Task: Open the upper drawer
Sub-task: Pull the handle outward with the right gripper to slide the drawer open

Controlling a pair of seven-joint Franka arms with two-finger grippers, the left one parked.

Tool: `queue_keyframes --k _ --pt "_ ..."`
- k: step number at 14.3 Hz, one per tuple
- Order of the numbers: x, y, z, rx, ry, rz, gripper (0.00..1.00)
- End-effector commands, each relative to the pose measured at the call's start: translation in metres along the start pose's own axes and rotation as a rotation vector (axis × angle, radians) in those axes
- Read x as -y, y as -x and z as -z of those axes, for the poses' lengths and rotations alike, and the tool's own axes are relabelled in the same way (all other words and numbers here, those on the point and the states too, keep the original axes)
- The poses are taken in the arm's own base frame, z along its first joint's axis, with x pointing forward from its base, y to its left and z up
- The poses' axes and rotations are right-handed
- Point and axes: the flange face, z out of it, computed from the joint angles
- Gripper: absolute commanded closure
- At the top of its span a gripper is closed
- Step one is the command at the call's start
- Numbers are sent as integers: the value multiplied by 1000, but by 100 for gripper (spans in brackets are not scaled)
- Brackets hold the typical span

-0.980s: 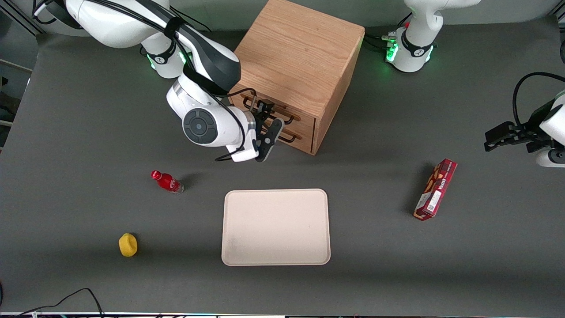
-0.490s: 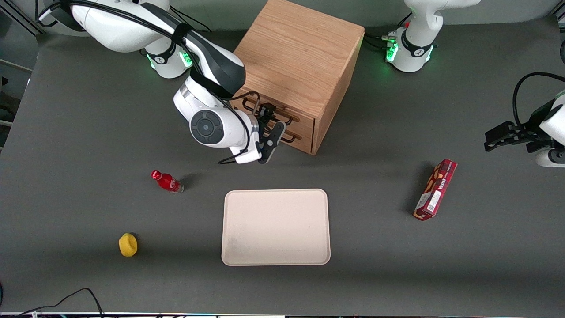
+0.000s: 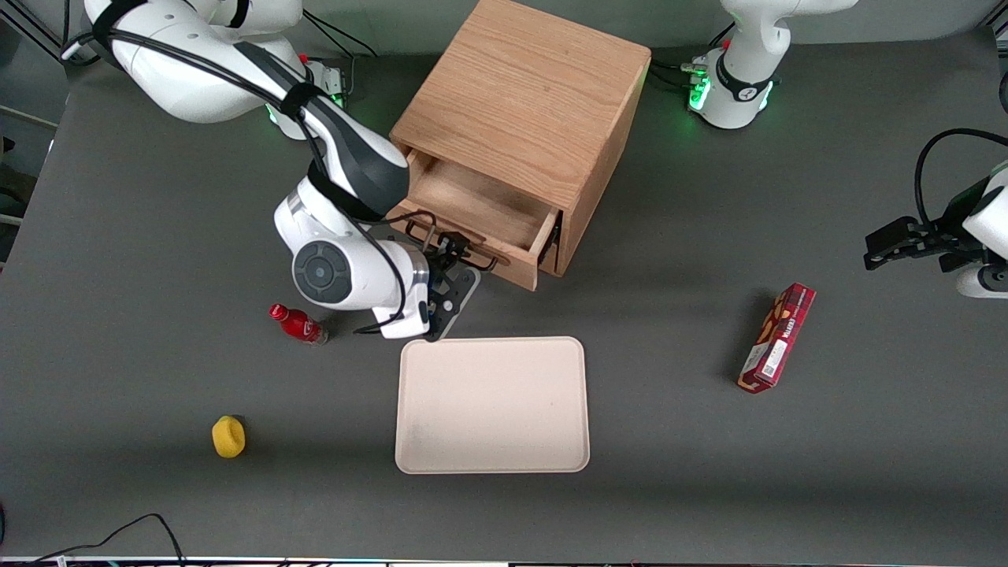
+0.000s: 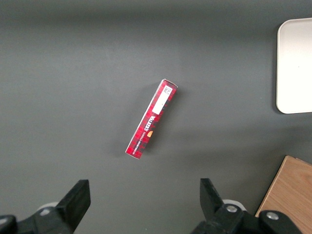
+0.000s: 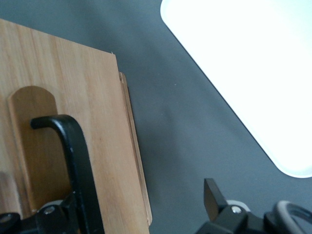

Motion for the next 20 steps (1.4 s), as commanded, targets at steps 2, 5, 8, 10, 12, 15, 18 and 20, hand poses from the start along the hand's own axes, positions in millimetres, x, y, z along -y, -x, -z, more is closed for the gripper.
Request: queue_keyframes --k 2,5,8,10,12,15,18,20 --pt "-22 -8 9 27 4 6 0" --pt "-48 -1 23 30 17 39 0" --pt "-63 2 37 15 31 48 0" --pt "-76 2 41 6 34 33 0" --pt "-82 1 46 -9 41 27 0" --pt "-97 -5 48 -30 55 30 0" --pt "-109 -5 57 -51 77 17 0" --pt "-120 -1 66 -60 102 62 0"
